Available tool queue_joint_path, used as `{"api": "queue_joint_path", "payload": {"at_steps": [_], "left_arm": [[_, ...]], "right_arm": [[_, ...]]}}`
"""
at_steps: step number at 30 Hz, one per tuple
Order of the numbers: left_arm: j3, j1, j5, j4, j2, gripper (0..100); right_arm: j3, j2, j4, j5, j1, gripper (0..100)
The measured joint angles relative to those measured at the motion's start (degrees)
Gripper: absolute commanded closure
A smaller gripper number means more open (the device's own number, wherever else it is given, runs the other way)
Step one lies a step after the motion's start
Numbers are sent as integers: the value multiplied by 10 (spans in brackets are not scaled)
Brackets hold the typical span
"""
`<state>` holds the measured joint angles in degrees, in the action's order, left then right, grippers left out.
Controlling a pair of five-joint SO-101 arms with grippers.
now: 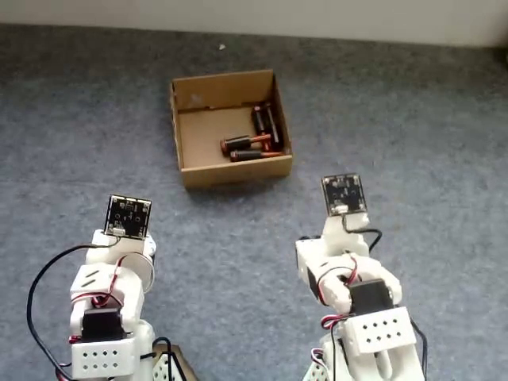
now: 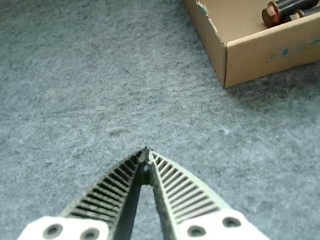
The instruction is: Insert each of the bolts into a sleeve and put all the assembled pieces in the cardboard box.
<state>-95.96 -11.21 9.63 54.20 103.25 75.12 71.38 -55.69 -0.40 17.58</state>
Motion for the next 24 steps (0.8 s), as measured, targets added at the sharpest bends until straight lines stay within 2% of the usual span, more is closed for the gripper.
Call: {"api": "queue_joint_path", "payload": {"at_steps": [12, 17, 24], "left_arm": [[0, 0, 0, 0, 0, 993], [0, 0, 0, 0, 0, 993], [0, 0, 0, 0, 0, 993]], "right_arm": [[204, 181, 66, -1, -1, 961], [209, 315, 53, -1, -4, 961], [209, 321, 30, -1, -2, 961]]}}
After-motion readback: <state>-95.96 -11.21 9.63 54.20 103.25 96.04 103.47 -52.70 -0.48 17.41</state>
